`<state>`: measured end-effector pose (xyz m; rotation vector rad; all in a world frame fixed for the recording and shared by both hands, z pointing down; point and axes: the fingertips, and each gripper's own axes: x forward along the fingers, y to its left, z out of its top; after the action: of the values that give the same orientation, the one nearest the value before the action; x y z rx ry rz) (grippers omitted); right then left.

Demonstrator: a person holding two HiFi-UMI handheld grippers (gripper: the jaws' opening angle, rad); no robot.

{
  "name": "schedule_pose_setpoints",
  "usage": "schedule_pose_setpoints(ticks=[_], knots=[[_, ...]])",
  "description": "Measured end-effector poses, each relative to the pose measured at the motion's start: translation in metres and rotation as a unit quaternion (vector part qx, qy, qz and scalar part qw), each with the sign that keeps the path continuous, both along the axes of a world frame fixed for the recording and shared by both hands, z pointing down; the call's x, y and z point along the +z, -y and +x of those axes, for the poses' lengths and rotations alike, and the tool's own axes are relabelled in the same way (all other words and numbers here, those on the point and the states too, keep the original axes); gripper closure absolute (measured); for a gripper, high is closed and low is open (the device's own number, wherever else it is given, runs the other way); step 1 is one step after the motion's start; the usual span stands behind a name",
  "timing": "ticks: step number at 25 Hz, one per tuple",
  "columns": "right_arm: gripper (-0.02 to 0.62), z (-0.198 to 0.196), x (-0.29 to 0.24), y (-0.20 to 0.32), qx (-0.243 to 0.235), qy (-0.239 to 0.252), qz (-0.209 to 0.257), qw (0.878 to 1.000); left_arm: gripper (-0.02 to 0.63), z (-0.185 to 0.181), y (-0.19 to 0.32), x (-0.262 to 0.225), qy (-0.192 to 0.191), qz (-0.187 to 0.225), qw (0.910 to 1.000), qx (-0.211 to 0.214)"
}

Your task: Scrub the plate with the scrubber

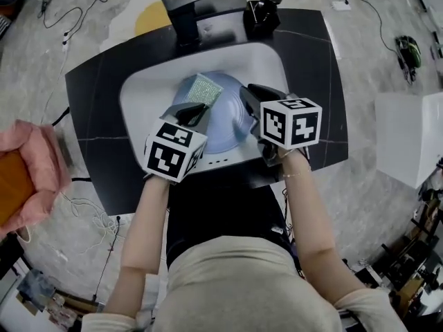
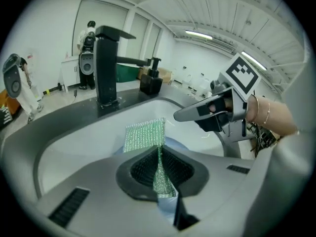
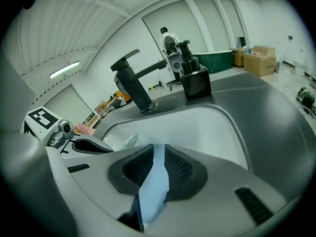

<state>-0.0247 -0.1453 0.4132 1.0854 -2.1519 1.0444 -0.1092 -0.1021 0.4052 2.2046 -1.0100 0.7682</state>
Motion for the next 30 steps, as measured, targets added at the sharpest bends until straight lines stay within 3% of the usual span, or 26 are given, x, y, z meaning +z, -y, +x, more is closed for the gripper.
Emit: schedule_pose_setpoints(ticks=[4,11,14,18,23,30], knots=[[0.588,-0.012,-0.038,-0.003,-0.02,0.035,0.04,0.998,0.566,-0.01,-0.001,-0.037,-0.017,0.034,0.9989,-0.026],[0.588,-0.035,-0.099,-0.023,-0.064,0.116,0.092,0.987,0.566,-0.029,-0.009,-0.086,-0.031,0.084,0.9942,-0.059],[0.589,-0.042,-0.116,-0.031,-0.072,0.137,0.102,0.983,0.566,-0.037,-0.009,-0.107,-0.046,0.116,0.9882,-0.089],[0.589,-0.042,-0.139,-0.041,-0.085,0.141,0.12,0.979,0.566,-0.042,-0.012,-0.126,-0.055,0.151,0.9803,-0.115],[0.589,-0.045,-0.165,-0.056,-0.098,0.141,0.149,0.974,0.566,-0.043,-0.024,-0.141,-0.085,0.159,0.975,-0.13],[0.589,-0.058,-0.159,-0.069,-0.115,0.137,0.165,0.97,0.565,-0.046,-0.032,-0.15,-0.11,0.166,0.9691,-0.145]])
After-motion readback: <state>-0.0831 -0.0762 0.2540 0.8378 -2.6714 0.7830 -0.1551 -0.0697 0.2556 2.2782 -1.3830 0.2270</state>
